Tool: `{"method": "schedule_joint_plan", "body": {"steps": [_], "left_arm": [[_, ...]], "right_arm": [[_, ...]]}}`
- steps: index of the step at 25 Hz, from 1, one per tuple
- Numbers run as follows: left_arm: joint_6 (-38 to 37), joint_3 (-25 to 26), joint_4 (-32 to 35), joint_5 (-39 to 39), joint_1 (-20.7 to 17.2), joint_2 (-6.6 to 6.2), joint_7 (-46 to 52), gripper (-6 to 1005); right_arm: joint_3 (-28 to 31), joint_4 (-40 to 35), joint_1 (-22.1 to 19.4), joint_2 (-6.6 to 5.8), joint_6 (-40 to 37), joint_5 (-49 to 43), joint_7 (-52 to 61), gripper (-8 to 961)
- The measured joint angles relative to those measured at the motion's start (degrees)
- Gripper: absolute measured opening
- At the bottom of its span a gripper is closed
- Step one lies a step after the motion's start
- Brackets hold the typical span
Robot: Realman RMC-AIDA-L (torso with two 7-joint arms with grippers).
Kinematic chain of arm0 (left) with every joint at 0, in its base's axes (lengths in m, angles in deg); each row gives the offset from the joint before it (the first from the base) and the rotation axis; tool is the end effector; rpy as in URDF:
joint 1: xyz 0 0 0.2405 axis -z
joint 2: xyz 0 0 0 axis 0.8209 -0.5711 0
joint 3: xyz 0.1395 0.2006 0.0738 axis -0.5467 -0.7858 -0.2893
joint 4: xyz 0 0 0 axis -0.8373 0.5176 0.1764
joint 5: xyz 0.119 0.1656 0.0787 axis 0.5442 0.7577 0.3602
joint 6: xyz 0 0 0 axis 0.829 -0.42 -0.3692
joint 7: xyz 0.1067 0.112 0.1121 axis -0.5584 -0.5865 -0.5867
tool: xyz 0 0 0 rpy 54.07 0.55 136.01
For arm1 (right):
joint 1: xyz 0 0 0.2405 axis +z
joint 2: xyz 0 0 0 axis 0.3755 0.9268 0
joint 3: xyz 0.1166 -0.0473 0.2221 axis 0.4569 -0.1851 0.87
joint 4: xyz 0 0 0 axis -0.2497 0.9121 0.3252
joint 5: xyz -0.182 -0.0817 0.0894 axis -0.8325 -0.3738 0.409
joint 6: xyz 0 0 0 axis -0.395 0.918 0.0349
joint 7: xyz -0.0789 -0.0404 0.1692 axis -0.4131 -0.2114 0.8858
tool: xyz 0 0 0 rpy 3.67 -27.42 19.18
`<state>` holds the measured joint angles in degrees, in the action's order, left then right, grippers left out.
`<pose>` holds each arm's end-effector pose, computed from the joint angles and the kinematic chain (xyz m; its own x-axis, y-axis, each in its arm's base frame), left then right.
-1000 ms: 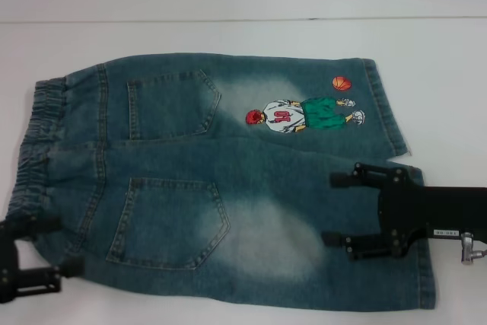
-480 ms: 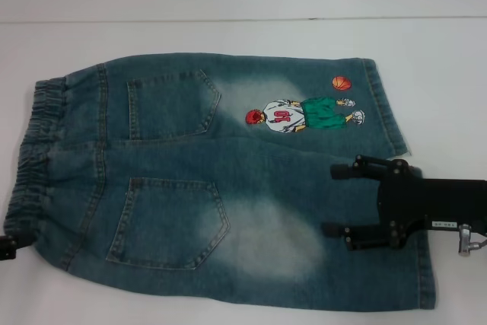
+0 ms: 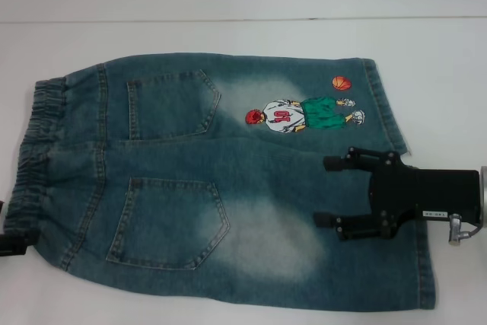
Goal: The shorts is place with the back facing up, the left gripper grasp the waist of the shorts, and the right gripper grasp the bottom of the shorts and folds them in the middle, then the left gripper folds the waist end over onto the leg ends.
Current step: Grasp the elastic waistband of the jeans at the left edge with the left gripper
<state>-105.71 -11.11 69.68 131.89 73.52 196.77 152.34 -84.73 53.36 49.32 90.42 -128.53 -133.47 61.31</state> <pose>-0.3823 0.2888 0.0411 0.7225 0.6511 0.2325 0.6674 -0.5688 -0.4807 0.2598 0.3186 -0.0677 0.8916 -0.1023 -0.4412 -0.2056 -0.9594 -0.1930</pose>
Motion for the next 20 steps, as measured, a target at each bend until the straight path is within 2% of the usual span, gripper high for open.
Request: {"method": "schedule_joint_plan", "body": {"steps": [7,20], "left_arm": [[1.8,-0.1,-0.3,1.2,-0.4,0.07,0.7,804],[-0.1,-1.0,-1.8,1.4,0.6,-0.12,0.5,773]], "right_arm": [[-0.1,0.1,0.4,-0.08,0.6,0.0,0.4,918],[0.4,0.7,0.3,-0.03,0.9,0.1,0.6,917]]}}
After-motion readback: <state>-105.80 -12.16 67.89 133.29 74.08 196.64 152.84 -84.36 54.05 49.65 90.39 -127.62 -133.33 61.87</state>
